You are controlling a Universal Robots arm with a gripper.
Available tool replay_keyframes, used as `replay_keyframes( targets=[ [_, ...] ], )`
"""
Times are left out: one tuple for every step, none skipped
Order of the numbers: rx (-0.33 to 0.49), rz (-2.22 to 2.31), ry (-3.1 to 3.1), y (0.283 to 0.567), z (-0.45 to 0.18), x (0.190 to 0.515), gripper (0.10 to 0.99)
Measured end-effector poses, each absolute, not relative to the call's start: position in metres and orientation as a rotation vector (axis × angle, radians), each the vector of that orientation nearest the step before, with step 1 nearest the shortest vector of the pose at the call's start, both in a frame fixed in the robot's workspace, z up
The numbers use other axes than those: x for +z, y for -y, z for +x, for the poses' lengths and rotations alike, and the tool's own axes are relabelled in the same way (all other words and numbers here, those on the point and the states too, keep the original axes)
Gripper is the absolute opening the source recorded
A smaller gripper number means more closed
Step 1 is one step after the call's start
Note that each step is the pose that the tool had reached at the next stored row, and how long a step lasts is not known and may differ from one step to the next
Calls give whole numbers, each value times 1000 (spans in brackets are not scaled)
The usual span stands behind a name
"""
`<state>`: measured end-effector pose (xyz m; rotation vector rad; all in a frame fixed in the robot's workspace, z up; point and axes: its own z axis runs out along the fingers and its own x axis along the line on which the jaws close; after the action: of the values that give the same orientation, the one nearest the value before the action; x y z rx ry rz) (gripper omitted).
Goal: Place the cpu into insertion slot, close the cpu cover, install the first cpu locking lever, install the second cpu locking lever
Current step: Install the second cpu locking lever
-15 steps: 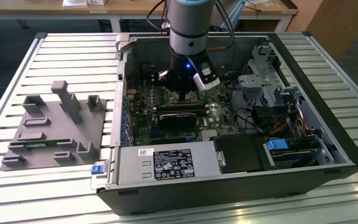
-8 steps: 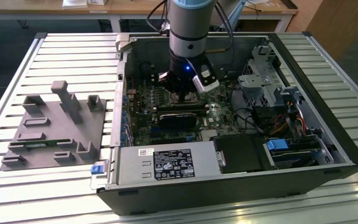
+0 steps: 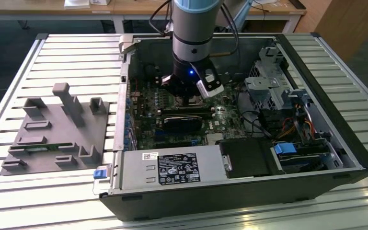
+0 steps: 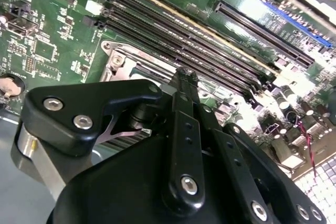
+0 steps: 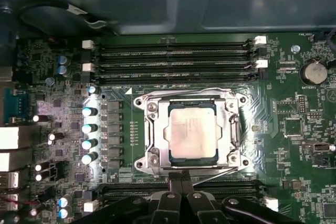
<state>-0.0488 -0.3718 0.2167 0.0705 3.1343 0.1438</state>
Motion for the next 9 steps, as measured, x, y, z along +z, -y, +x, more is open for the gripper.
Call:
replay_keyframes(
  targets=[
    [150, 70, -3134, 373, -50, 217, 106],
    [157, 70, -3134, 374, -51, 217, 106],
    [163, 71, -3134, 375, -52, 217, 106],
    [168, 71, -3133, 376, -53, 217, 106],
    [174, 71, -3133, 377, -55, 217, 106],
    [179, 71, -3133, 378, -57, 217, 106],
    [184, 71, -3132, 379, -59, 217, 106],
    [188, 71, -3132, 379, -60, 217, 106],
    [192, 71, -3132, 379, -61, 216, 106]
  ],
)
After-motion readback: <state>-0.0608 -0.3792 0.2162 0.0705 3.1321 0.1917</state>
